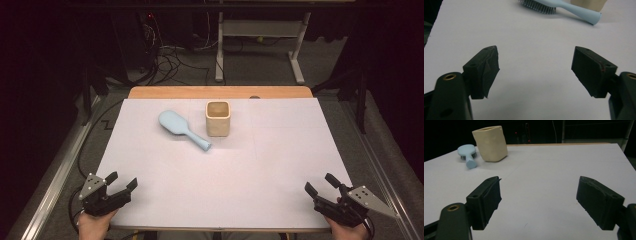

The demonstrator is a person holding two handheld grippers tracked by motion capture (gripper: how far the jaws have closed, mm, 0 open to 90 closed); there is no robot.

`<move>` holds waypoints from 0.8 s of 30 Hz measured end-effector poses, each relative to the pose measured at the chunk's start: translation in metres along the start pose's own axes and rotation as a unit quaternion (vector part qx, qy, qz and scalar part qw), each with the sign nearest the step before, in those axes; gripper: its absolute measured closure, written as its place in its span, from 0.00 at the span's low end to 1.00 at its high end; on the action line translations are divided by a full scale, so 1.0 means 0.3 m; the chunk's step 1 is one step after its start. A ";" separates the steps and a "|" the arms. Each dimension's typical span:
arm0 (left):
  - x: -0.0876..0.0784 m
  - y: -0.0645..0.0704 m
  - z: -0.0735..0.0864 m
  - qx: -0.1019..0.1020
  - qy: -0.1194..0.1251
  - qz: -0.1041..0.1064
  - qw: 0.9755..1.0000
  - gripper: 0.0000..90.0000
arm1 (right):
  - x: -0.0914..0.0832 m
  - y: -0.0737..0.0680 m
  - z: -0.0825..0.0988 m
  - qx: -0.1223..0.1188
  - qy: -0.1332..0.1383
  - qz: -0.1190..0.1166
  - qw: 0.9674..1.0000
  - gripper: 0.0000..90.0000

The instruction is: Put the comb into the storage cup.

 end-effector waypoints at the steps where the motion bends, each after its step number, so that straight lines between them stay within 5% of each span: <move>1: 0.000 0.000 0.001 0.000 0.000 0.000 1.000 0.25 | 0.000 0.000 0.000 0.000 0.000 0.000 1.000 0.22; 19: 0.000 0.010 0.002 0.001 0.005 0.019 1.000 0.21 | 0.006 -0.013 -0.001 -0.010 -0.007 -0.010 1.000 0.23; 24: -0.005 0.013 0.000 -0.004 0.007 0.008 1.000 0.20 | 0.007 -0.017 -0.001 -0.012 -0.008 -0.012 1.000 0.23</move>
Point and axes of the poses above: each handheld gripper's, and its own axes: x roughly forward along the jaws, z roughly out of its underside, y roughly to its right, the point moved 1 cm from there along x, roughly forward along the jaws, and after that the axes turned 5 degrees about -x, right-handed, at the moved point
